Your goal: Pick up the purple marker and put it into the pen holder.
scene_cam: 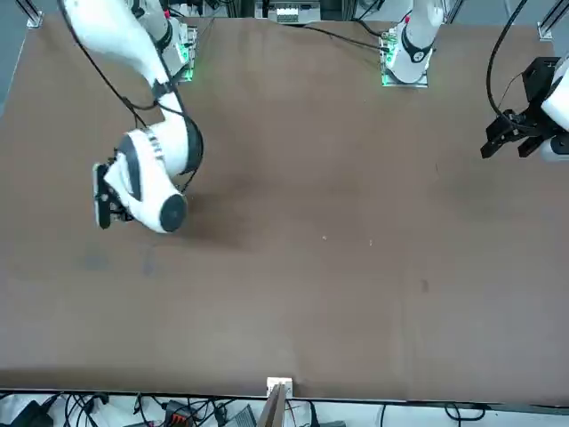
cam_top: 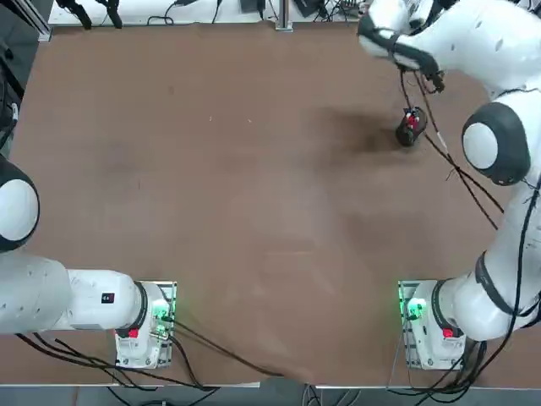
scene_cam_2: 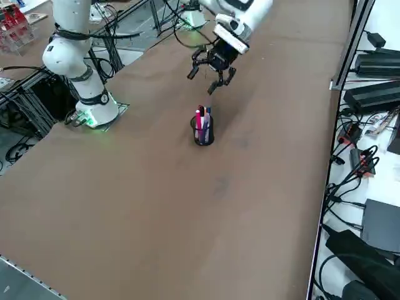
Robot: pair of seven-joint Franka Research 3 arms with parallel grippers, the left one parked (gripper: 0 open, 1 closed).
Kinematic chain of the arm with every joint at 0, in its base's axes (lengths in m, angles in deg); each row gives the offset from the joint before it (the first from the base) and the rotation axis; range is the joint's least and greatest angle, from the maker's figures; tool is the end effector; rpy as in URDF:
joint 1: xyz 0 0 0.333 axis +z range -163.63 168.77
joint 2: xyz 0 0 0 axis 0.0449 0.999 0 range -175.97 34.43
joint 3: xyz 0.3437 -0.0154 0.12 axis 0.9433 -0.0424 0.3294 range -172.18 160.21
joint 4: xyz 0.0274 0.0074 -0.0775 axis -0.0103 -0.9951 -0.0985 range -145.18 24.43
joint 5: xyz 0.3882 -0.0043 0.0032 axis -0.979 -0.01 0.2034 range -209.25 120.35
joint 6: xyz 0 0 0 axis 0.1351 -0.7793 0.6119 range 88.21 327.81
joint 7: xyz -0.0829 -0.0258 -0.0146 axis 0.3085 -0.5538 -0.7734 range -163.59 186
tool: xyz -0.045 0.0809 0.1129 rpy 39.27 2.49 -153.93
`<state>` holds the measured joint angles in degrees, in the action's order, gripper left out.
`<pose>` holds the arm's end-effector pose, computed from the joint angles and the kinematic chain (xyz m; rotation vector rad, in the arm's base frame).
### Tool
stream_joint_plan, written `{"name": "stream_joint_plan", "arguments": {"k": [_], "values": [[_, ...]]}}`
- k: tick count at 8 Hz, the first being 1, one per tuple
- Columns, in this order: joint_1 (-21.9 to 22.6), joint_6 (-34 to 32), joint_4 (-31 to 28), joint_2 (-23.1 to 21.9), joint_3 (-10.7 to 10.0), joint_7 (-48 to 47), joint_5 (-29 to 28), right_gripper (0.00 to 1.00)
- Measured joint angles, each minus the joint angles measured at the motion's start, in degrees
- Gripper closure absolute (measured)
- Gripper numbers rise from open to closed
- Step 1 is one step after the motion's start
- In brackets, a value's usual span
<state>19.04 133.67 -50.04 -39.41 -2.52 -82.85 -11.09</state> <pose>0.6165 0.1184 0.3875 1.8001 -1.3306 0.1013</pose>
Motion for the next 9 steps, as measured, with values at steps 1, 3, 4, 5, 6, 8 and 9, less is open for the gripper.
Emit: {"name": "stream_joint_plan", "arguments": {"k": [1,3,4,5,6,8,9], "values": [[-2.20,1.16,1.31,-1.02,-0.04,7.92,-4.34,0.00],[-6.88,2.30,4.39,-1.49,-0.18,24.83,-13.26,0.00],[-9.33,2.32,5.97,-1.93,-0.38,33.95,-17.56,0.00],[-11.87,2.28,7.12,-2.90,-0.52,42.68,-21.51,0.00],[-14.08,2.22,7.76,-4.35,-0.54,50.79,-24.35,0.00],[-16.46,2.03,8.01,-8.27,-0.55,67.80,-27.41,0.00],[-17.37,1.92,7.71,-10.58,-0.54,77.97,-30.08,0.00]]}}
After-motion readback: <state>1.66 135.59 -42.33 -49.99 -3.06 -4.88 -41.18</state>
